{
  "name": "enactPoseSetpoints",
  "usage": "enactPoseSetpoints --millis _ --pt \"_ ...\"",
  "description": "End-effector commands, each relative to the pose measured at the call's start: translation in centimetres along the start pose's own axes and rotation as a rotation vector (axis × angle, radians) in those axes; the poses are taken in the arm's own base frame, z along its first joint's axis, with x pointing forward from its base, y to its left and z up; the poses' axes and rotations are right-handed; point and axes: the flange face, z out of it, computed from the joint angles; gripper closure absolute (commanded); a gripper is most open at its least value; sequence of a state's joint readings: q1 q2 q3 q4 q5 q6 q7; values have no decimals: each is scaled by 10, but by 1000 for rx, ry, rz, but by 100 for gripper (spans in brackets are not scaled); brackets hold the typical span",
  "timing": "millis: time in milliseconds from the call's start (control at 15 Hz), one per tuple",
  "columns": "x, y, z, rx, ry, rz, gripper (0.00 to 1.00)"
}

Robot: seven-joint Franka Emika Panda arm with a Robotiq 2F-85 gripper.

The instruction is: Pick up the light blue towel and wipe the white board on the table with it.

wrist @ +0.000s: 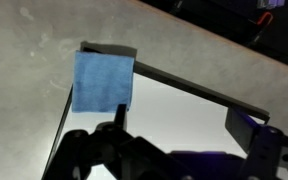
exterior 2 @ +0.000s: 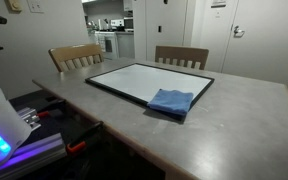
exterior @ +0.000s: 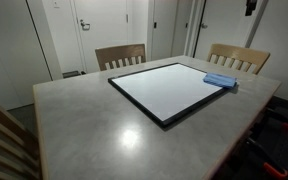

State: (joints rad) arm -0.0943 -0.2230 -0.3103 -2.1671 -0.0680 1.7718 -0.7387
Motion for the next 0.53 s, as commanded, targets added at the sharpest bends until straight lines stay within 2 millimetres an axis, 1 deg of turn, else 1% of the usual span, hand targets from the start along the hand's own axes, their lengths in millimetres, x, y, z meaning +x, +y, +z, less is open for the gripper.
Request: enactPoseSetpoints --millis 0,133,200,267,400,467 --pt "-3 29 17 4 77 40 0" --pt "-6 45 27 39 112 80 0" --pt "-7 51 28 78 131 103 0" --pt "-7 35 20 39 101 89 0" --pt "-10 44 28 69 113 109 0" --pt "-11 46 29 74 115 113 0"
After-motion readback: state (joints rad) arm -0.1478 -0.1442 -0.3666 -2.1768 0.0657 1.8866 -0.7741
